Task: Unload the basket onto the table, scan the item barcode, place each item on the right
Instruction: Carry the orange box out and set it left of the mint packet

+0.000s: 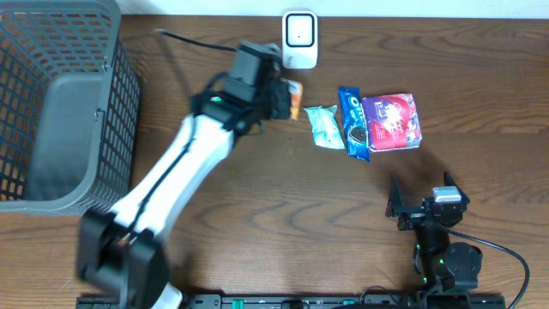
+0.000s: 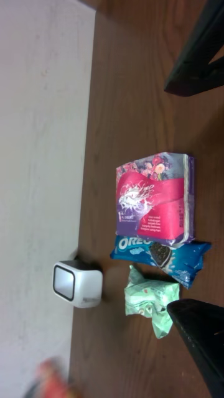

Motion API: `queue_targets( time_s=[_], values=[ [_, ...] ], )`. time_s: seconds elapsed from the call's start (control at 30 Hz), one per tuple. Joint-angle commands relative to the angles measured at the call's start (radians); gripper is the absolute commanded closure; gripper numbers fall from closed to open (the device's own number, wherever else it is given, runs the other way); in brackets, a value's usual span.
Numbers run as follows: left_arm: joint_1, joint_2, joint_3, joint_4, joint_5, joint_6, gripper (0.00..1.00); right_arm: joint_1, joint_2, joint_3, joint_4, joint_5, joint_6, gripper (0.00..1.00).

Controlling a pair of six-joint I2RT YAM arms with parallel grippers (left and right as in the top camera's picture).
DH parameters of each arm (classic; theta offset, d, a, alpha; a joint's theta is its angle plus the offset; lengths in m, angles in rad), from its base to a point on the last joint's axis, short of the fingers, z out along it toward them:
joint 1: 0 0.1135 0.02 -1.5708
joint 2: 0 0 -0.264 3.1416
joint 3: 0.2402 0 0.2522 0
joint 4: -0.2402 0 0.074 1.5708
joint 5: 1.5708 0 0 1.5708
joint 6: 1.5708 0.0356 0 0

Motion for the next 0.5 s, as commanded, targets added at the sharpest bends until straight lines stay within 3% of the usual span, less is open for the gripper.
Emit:
queue_targets(
  time_s=[0.0, 0.07, 0.1, 0.23, 0.27, 0.47],
  values=[
    [-0.03, 0.093, -0.008, 0.022, 0.012, -0.002, 0.93, 0.006, -0.006, -0.002, -0.003, -0.003, -0.001, 0.01],
    [-0.038, 0.14, -0.008, 0.037, 0.012, -0.002, 0.92, 0.006, -0.006, -0.002, -0.003, -0.002, -0.002, 0.01],
    [-0.038, 0.159, -0.008, 0.042, 0.011, -0.002, 0.86, 0.006, -0.006, -0.002, -0.003, -0.002, -0.002, 0.01],
    [-0.029, 0.18, -0.008, 0.048, 0.004, -0.001, 0.41, 0.006, -0.006, -0.002, -0.003, -0.003, -0.002, 0.01],
    [-0.025, 0.179, -0.006, 0.049, 0.005, -0.002, 0.36, 0.006, -0.006, -0.002, -0.003, -0.002, -0.001, 0.01],
    [0.02, 0.109, 0.0, 0.036, 0.004, -0.001, 0.3, 0.006, -0.006, -0.002, -0.003, -0.002, -0.001, 0.01]
  ],
)
